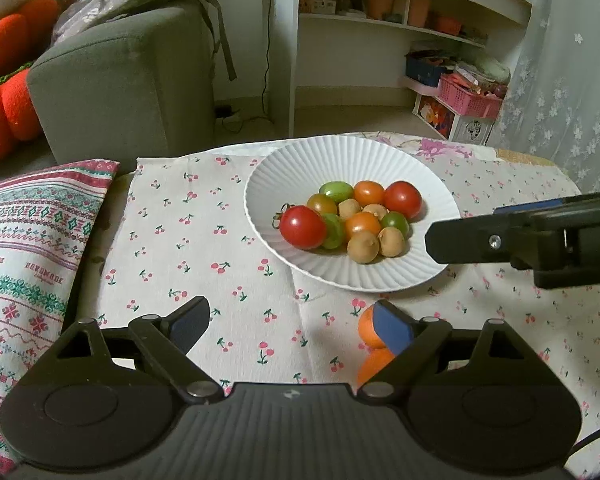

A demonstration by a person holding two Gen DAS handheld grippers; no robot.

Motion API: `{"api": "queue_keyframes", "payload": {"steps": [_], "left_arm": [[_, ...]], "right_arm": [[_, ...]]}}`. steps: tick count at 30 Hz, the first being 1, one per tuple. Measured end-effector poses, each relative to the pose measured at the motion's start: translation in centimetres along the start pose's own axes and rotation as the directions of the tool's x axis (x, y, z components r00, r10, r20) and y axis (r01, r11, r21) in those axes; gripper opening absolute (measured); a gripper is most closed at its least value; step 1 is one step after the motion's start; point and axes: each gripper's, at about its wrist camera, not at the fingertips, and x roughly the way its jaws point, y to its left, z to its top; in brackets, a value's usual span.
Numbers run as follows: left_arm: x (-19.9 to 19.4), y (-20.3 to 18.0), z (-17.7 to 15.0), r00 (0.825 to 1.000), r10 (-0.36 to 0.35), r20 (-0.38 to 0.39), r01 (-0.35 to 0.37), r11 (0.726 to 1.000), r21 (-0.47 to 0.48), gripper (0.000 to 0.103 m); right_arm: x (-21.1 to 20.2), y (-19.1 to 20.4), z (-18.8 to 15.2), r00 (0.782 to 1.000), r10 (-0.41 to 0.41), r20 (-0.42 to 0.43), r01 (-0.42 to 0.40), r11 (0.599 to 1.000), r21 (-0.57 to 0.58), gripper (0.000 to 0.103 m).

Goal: Organize fruits
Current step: 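Move both tools back toward the two tangerines on the cloth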

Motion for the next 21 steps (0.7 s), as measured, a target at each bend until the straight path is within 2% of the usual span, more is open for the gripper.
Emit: {"api": "queue_keyframes", "payload": {"steps": [4,6,11,18,20,21], "left_arm": [[-0.2,0.1,-0.3,1.0,0.003,-0.006,-0.004,1.0,-0.01,0.081],[-0.4,0.1,-0.6,1.0,0.0,-0.008,0.0,1.0,-0.01,0.081],[-0.3,-0.9,-1.8,0.999,-0.032,-0.035,0.033,0.999,0.025,0.081],[0.7,-3.6,-3.4,0.993,-0.104,-0.051,0.109,0.987,0.119,0.081],[1.1,-3.8,-3.8,0.99,-0.132,-0.051,0.137,0.984,0.115,0.079],[1.5,-3.9,-4.1,0.987,-0.147,-0.064,0.153,0.982,0.11,0.074]], "right_arm": [[0.3,0.1,-0.6,1.0,0.0,-0.03,0.001,1.0,0.013,0.075],[0.5,0.0,-0.8,0.999,-0.004,-0.042,0.005,1.0,0.023,0.082],[1.4,-0.3,-1.1,0.995,0.017,-0.1,-0.011,0.998,0.064,0.09],[3.1,0.1,-2.0,0.987,0.002,-0.158,0.007,0.998,0.056,0.09],[3.7,0.0,-2.3,0.985,-0.012,-0.173,0.021,0.998,0.051,0.09],[4.0,0.0,-2.4,0.983,-0.018,-0.183,0.027,0.998,0.049,0.09]]}}
